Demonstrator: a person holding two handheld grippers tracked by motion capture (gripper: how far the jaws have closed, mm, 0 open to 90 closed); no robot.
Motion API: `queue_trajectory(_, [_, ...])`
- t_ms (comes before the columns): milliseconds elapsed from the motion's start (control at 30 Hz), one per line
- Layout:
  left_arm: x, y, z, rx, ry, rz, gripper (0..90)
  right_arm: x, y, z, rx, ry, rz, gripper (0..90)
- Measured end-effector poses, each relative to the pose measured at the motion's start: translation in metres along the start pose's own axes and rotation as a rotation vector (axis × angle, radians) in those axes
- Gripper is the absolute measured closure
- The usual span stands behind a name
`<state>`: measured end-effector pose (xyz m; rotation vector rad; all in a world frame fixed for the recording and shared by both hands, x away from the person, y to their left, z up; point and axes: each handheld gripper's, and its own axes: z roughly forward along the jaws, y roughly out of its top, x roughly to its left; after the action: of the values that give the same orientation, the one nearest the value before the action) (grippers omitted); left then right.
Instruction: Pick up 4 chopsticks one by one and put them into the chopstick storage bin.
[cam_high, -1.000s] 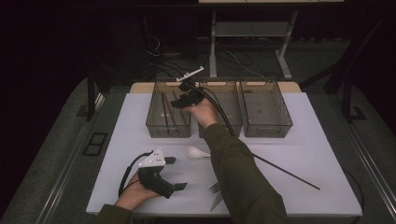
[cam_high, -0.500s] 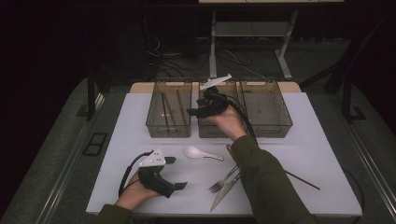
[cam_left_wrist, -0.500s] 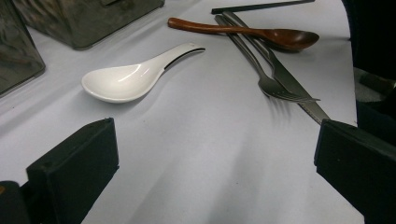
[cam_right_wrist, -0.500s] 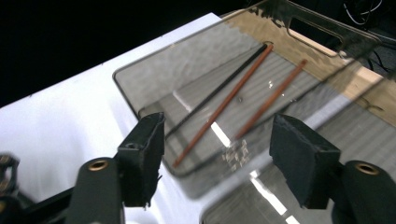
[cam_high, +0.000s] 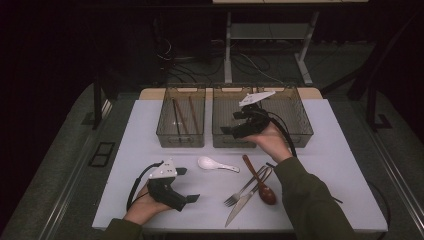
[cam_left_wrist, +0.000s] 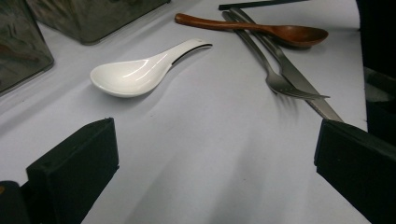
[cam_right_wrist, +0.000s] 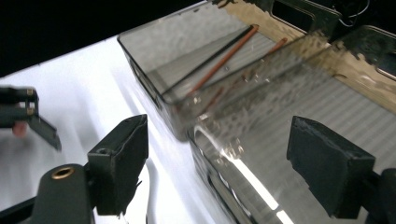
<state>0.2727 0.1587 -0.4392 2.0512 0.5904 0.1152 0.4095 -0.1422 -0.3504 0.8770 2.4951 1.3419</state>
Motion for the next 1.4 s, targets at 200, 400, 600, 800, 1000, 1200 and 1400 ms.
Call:
queue_trajectory(200, [0.001, -0.001, -0.001, -0.004, 0.004, 0.01, 0.0, -0.004, -0.02, -0.02, -0.022, 0.006, -0.005, 20.8])
queue_trajectory(400, [0.001, -0.002, -0.002, -0.004, 0.007, 0.006, 0.0, -0.005, -0.04, -0.038, -0.023, 0.0, -0.022, 20.9])
queue_trajectory(600, [0.0, -0.002, -0.002, -0.004, 0.007, 0.002, 0.0, -0.007, -0.059, -0.058, -0.022, -0.008, -0.02, 21.5])
queue_trajectory(800, [0.0, -0.002, -0.003, 0.001, 0.006, 0.006, 0.0, -0.01, -0.085, -0.079, -0.01, -0.021, -0.012, 25.2])
queue_trajectory(1000, [0.0, -0.002, -0.003, 0.007, 0.008, 0.01, 0.0, -0.012, -0.112, -0.098, 0.041, -0.011, 0.005, 30.2])
queue_trajectory(1200, [0.0, -0.003, -0.003, 0.009, 0.011, 0.01, 0.0, -0.012, -0.139, -0.115, 0.086, 0.009, 0.025, 34.6])
queue_trajectory(1400, [-0.001, -0.002, -0.003, 0.008, 0.011, 0.011, 0.0, -0.015, -0.161, -0.132, 0.109, -0.036, 0.045, 50.9])
